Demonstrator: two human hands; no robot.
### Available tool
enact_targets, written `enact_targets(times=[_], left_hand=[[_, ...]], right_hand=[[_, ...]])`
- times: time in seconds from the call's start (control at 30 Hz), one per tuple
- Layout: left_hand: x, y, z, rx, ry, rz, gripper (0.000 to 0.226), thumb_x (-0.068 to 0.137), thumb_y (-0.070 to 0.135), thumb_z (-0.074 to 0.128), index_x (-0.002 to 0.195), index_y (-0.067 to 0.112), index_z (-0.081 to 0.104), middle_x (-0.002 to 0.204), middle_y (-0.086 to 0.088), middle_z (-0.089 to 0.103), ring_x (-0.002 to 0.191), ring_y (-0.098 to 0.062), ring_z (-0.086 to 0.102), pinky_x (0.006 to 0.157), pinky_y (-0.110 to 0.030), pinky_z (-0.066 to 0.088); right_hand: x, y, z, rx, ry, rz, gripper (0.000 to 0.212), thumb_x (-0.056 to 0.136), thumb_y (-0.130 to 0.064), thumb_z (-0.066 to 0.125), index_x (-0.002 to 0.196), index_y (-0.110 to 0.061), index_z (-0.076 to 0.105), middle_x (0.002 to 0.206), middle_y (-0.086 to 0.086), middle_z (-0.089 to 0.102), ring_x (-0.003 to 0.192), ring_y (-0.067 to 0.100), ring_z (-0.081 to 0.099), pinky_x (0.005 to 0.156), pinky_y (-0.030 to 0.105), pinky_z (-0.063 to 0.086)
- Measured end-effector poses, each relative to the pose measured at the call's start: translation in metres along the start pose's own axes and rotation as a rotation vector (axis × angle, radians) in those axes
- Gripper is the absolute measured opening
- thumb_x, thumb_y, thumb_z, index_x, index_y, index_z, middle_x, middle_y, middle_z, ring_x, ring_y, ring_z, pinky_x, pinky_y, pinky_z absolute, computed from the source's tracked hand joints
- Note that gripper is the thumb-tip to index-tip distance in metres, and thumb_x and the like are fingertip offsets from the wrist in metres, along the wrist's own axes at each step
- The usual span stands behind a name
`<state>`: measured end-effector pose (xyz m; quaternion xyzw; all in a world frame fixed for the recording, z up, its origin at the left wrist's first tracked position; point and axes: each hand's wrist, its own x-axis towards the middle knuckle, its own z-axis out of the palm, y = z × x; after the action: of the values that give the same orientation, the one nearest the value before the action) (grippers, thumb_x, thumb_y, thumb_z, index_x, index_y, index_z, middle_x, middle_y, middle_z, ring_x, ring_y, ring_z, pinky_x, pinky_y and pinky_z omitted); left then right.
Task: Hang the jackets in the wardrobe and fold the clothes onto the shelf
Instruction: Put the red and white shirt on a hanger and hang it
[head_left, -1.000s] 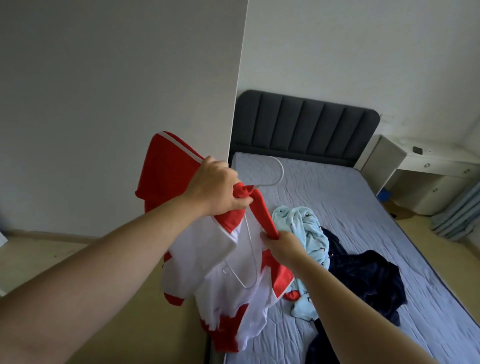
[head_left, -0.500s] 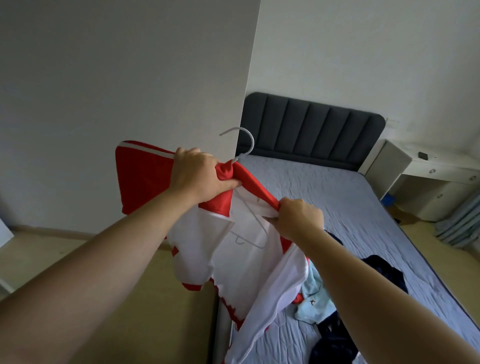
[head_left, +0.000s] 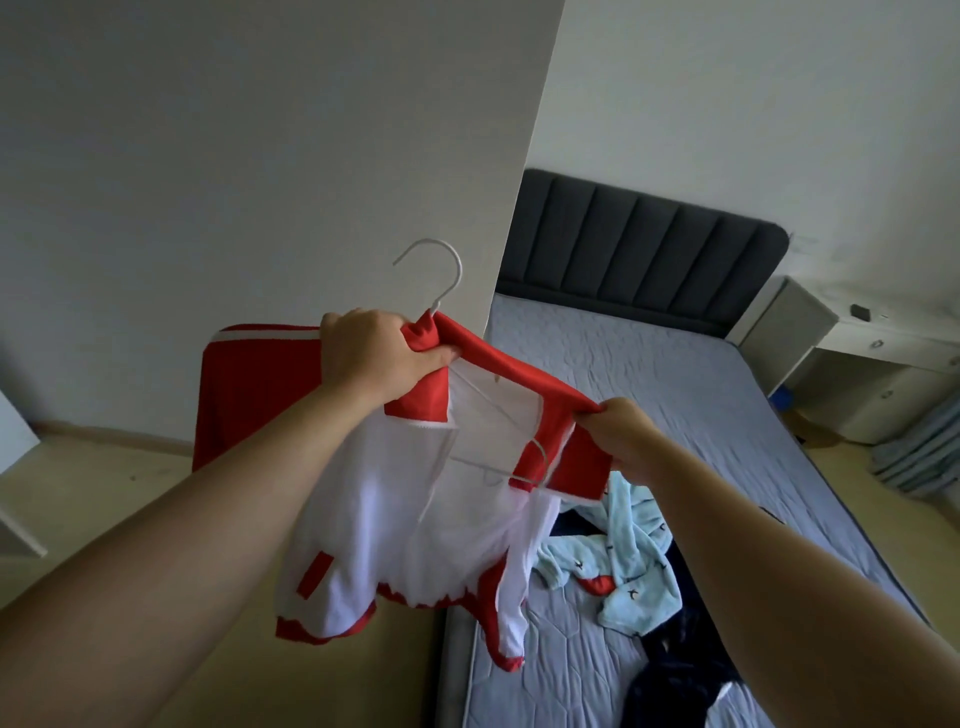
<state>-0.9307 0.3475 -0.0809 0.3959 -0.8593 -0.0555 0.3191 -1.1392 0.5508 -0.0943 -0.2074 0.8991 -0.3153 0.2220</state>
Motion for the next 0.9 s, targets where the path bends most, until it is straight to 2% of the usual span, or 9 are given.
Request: enact_targets(times=[0.07,0.23,0.3,0.4,0.57,0.67,0.77,0.83,0.9], left_hand=[[-0.002,-0.007,0.002,-0.033,0.001,-0.054,0.064,0.064,0.089,0.056,0.053,0.026,0.049,0.055,0.010,0.045,0.068,-0.022,0.051,0.075,-0.036,0.031],[-0.013,-0.021,0.003,-0.013,0.036,-0.101,0.062,0.070,0.086,0.055,0.062,0.025,0.061,0.059,0.002,0.056,0.070,-0.027,0.058,0.075,-0.037,0.031],[-0.019,-0.024,0.002,-0.001,0.065,-0.116,0.063,0.072,0.084,0.056,0.064,0.022,0.064,0.062,0.000,0.062,0.072,-0.029,0.062,0.075,-0.038,0.033],[-0.029,-0.027,-0.001,0.040,0.087,-0.156,0.063,0.074,0.081,0.057,0.066,0.019,0.065,0.066,-0.003,0.064,0.073,-0.030,0.063,0.074,-0.038,0.037],[-0.049,-0.027,-0.015,0.112,0.104,-0.212,0.060,0.079,0.076,0.059,0.064,0.017,0.058,0.068,-0.006,0.063,0.072,-0.033,0.062,0.068,-0.037,0.040],[-0.058,-0.025,-0.025,-0.014,0.065,-0.329,0.064,0.076,0.082,0.056,0.061,0.019,0.052,0.062,0.001,0.056,0.066,-0.030,0.058,0.064,-0.032,0.044],[-0.067,-0.024,-0.043,-0.157,0.060,-0.463,0.060,0.075,0.080,0.058,0.058,0.024,0.049,0.057,0.012,0.047,0.061,-0.021,0.051,0.062,-0.029,0.038],[-0.073,-0.026,-0.056,-0.205,0.092,-0.510,0.057,0.076,0.076,0.059,0.058,0.023,0.053,0.056,0.013,0.048,0.056,-0.014,0.047,0.059,-0.027,0.035],[-0.081,-0.027,-0.069,-0.217,0.107,-0.505,0.056,0.077,0.073,0.060,0.058,0.020,0.057,0.055,0.011,0.050,0.054,-0.006,0.045,0.053,-0.025,0.031]], right_hand=[[0.000,-0.005,0.003,0.175,-0.007,0.072,0.028,0.094,-0.028,0.064,0.097,0.000,0.065,0.094,0.016,0.071,0.085,0.031,0.069,0.082,0.044,0.058],[-0.004,-0.018,0.014,0.100,-0.003,0.080,0.039,0.095,-0.044,0.058,0.107,-0.007,0.062,0.100,0.013,0.065,0.094,0.032,0.064,0.091,0.046,0.053],[-0.007,-0.023,0.021,0.090,-0.007,0.042,0.042,0.096,-0.048,0.053,0.105,-0.010,0.064,0.093,0.010,0.065,0.084,0.027,0.063,0.084,0.040,0.051],[-0.013,-0.037,0.031,0.058,-0.041,-0.062,0.047,0.092,-0.058,0.054,0.088,-0.012,0.067,0.083,0.008,0.068,0.077,0.024,0.065,0.077,0.039,0.054],[-0.028,-0.072,0.036,0.037,-0.079,-0.174,0.038,0.090,-0.044,0.054,0.085,-0.010,0.070,0.075,0.008,0.074,0.068,0.022,0.068,0.068,0.035,0.058],[-0.043,-0.094,0.038,0.047,-0.168,-0.287,0.032,0.088,-0.040,0.057,0.086,-0.010,0.071,0.072,0.005,0.068,0.063,0.019,0.063,0.062,0.030,0.053],[-0.064,-0.105,0.041,0.061,-0.338,-0.347,0.029,0.088,-0.043,0.064,0.093,-0.015,0.071,0.090,0.007,0.073,0.080,0.024,0.069,0.080,0.039,0.058],[-0.079,-0.105,0.041,-0.041,-0.464,-0.415,0.036,0.086,-0.045,0.069,0.107,-0.015,0.070,0.102,0.009,0.072,0.093,0.027,0.070,0.090,0.043,0.056],[-0.092,-0.099,0.041,-0.170,-0.513,-0.533,0.037,0.084,-0.038,0.073,0.110,-0.011,0.070,0.106,0.010,0.072,0.097,0.027,0.069,0.092,0.043,0.054]])
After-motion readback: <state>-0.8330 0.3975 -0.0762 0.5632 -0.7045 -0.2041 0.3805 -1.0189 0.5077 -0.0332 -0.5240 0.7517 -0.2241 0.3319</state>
